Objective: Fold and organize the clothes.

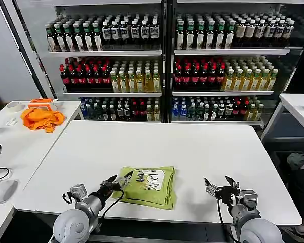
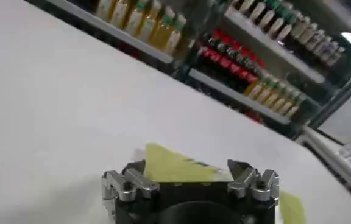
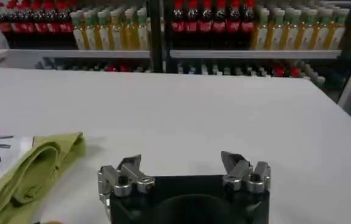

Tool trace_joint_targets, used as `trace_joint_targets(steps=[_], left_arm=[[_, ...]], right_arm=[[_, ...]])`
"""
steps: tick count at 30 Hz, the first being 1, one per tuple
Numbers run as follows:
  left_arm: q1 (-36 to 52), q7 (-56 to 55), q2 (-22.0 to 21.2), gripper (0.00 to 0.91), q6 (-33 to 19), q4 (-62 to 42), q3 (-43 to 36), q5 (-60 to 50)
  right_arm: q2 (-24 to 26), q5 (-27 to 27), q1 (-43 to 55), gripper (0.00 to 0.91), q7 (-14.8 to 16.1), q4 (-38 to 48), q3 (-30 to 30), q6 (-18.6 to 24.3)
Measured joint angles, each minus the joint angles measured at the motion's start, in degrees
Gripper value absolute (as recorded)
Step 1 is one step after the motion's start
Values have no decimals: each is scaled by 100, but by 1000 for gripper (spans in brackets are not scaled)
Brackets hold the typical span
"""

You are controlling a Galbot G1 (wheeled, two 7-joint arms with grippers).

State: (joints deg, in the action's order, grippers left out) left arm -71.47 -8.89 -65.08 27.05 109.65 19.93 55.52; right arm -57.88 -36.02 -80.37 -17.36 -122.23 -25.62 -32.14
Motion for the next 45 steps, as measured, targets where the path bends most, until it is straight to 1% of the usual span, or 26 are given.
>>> trace_joint_targets(steps=[12, 13, 14, 15, 16, 19, 25, 45], left_arm=[[100, 101, -258, 907, -14, -358, -115, -237], [107, 113, -285, 796, -28, -380, -122, -237], [117, 119, -311, 574, -48, -402, -122, -237], [124, 121, -331, 453, -59, -416, -120, -229], [126, 122, -352, 202, -70, -422, -115, -215], [120, 135, -413, 101, -96, -427, -93, -115], [100, 176, -528, 50, -134, -502, -18, 218], [-4, 245, -909, 20, -141, -360, 536, 1617]], right_arm=[[29, 2, -72, 907, 0, -55, -92, -6], [29, 2, -78, 907, 0, -58, -100, -6], [29, 1, -84, 907, 0, -59, -107, -7], [29, 1, -87, 907, 0, -59, -111, -7], [27, 1, -92, 907, 0, -61, -114, -7], [19, 1, -97, 907, -2, -68, -114, -8], [-2, 1, -103, 907, -15, -94, -108, -17], [2, -2, -187, 907, -36, -199, -180, -39]])
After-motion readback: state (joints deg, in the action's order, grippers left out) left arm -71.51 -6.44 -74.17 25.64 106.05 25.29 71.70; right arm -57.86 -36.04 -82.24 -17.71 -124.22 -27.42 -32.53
